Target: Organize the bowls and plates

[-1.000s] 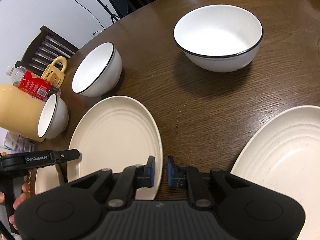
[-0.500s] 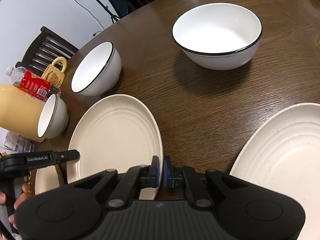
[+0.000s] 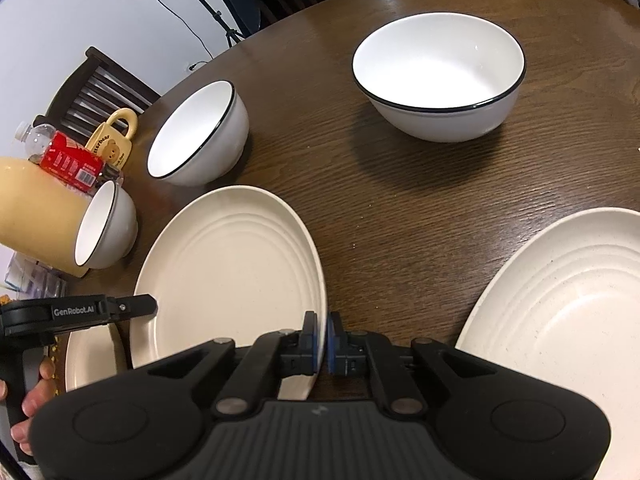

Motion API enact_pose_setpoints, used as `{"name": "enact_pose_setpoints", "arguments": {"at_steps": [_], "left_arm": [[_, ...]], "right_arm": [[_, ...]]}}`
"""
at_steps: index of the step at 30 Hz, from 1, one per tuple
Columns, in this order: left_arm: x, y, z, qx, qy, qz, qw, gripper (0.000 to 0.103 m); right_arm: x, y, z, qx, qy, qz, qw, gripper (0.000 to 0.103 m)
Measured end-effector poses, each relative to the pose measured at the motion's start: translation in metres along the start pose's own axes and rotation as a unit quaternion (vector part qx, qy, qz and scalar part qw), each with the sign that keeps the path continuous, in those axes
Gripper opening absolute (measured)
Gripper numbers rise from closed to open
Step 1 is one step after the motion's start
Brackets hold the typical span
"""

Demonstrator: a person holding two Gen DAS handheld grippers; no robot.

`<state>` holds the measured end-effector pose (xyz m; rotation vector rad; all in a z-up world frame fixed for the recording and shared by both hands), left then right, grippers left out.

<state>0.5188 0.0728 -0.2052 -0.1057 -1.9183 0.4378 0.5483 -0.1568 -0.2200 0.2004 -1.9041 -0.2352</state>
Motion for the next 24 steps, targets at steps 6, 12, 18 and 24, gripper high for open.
{"name": "enact_pose_setpoints", "arguments": {"at_steps": [6,12,18,24], "left_arm": [[0.005,-0.003,0.001,-0.006,-0.005,0.001,1.0000,0.009],[0.014,-0.005,0.005,-0.014,-0.010,0.003,0.9998,0.009],[0.024,-0.008,0.012,-0.022,-0.016,0.005,0.9996,0.009],[0.035,-0.013,0.020,-0.032,-0.021,0.009,0.9992,0.009]], "right_arm": [[0.007,-0.001,0.002,0.000,-0.006,0.001,1.000,0.004],[0.016,-0.002,0.006,-0.002,-0.014,0.000,1.000,0.004],[0.029,0.000,0.012,-0.003,-0.023,0.000,1.000,0.004],[0.044,0.001,0.023,-0.005,-0.034,0.000,0.999,0.004]]}}
Point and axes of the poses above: each gripper's, at about its wrist camera, not at the fingertips, and x roughly against the way its jaws point, y to its left, z to its underside, the point moved 8 cm from there along -x, roughly the way its jaws point, and after that the axes turned 12 degrees about z, right-handed, at the moved point
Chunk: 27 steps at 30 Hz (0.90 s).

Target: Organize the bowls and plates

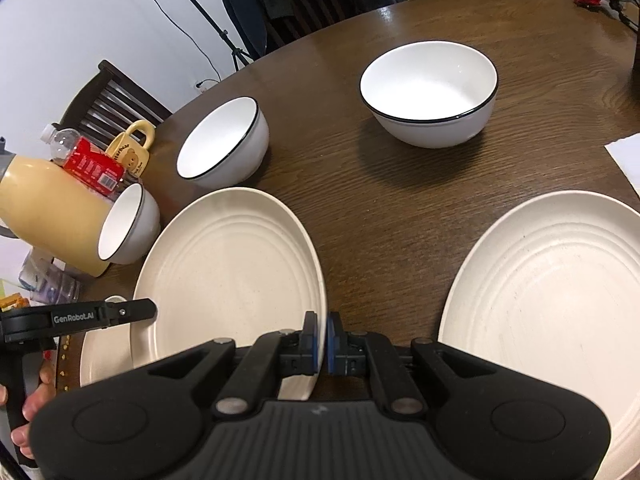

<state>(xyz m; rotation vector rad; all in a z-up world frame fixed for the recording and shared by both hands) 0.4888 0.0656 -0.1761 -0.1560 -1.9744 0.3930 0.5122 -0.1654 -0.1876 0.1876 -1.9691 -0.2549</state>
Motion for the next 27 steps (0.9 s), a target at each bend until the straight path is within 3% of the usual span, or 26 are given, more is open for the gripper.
{"name": "enact_pose_setpoints", "arguments": {"at_steps": [27], "left_arm": [[0.045,-0.025,0.055,-0.048,0.002,0.017,0.9987,0.009]], "right_arm": [[0.058,-0.015,0.061,-0.010,-0.014,0.004,1.000,0.004]]}}
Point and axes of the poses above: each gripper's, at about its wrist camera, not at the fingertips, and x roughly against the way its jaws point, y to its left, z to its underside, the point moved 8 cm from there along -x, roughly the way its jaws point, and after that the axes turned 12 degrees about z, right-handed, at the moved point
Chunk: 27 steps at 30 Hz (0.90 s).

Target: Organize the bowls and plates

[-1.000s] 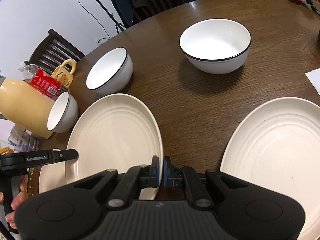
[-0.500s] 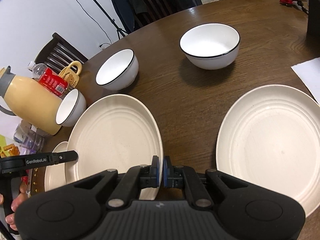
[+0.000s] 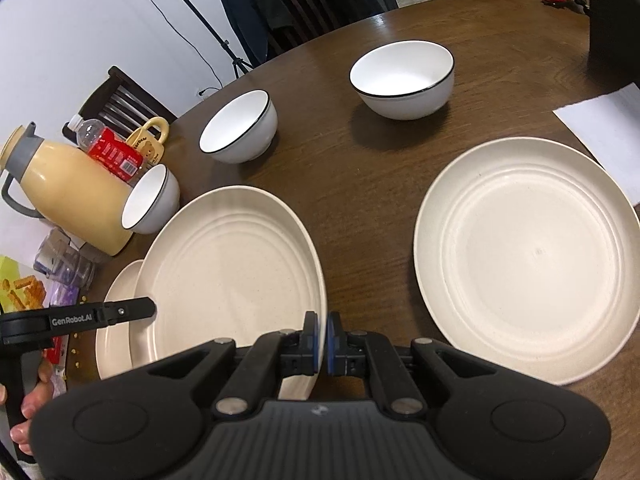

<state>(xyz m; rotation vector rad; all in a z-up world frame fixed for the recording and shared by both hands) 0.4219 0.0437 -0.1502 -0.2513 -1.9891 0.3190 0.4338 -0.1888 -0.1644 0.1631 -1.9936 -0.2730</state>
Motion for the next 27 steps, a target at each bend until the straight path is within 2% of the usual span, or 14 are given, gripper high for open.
{"name": "enact_pose_setpoints", "arguments": {"at_steps": [15,27], "left_arm": [[0.002,-0.007,0.035,-0.014,0.021,0.004,0.9997,0.009],[-0.001,-0.010,0.063,-0.005,0.036,0.014,0.9992,0.009]], "right_arm": [[0.009,-0.012,0.028,-0.010,0.008,0.001,1.000,0.004],[0.009,-0.025,0.056,-0.023,0.023,0.001,0.999,0.004]]}}
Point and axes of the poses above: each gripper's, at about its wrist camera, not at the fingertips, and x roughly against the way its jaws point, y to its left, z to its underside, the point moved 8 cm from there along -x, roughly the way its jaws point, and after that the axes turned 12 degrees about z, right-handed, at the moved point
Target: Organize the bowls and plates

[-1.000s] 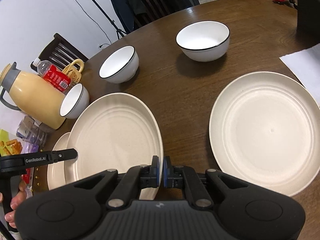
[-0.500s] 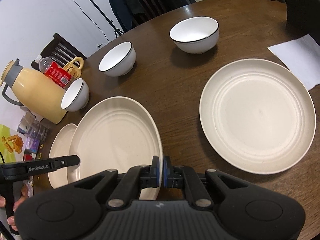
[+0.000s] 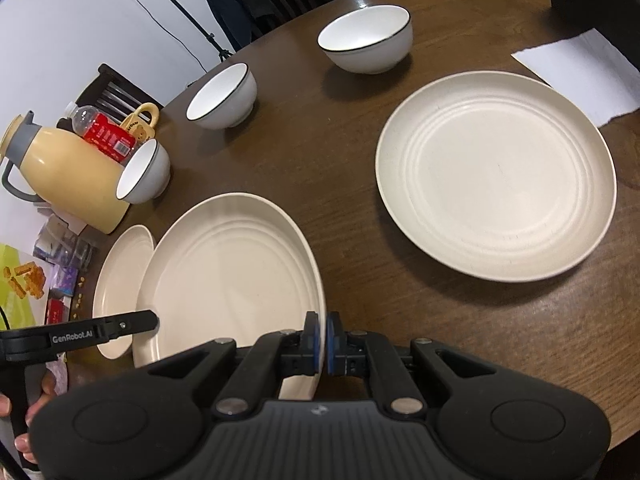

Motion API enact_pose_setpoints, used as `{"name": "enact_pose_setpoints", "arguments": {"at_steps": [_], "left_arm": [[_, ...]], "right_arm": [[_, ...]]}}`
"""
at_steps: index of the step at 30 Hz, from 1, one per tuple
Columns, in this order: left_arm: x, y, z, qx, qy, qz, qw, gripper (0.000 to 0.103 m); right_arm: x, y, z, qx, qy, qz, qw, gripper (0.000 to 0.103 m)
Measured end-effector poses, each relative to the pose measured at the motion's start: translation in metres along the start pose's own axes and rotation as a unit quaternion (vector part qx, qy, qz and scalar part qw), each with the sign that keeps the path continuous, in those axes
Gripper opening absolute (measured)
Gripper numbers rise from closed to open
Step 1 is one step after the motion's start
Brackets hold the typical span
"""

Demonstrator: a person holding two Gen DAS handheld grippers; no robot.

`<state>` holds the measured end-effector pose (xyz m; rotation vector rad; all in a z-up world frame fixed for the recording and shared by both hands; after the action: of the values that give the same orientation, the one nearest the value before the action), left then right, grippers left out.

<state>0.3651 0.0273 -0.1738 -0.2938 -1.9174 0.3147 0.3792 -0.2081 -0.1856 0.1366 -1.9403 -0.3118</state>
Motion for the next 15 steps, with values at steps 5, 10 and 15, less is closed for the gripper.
{"name": "enact_pose_setpoints", "arguments": {"at_steps": [5,10,15], "left_arm": [[-0.003,-0.001,0.009,0.004,0.005,0.002,1.0000,0.009],[-0.010,-0.001,0.019,0.010,0.016,0.003,0.9998,0.009],[-0.016,0.002,0.026,0.016,0.022,0.000,0.9996,0.009]], "right_arm": [[0.001,-0.005,0.006,0.000,0.001,0.002,1.000,0.004],[-0.001,-0.008,0.012,-0.001,0.006,0.005,1.000,0.004],[-0.004,-0.010,0.017,0.001,0.011,0.006,1.000,0.004]]}}
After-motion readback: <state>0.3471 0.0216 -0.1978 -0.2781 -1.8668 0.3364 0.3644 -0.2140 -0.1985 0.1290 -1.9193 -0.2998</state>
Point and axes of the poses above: each gripper's, at about its wrist camera, not at the fingertips, and x roughly against the way its jaws point, y to its left, z to its underside, the point moved 8 cm from there along -x, roughly the way its jaws point, and after that the axes turned 12 degrees about z, right-handed, at the moved point
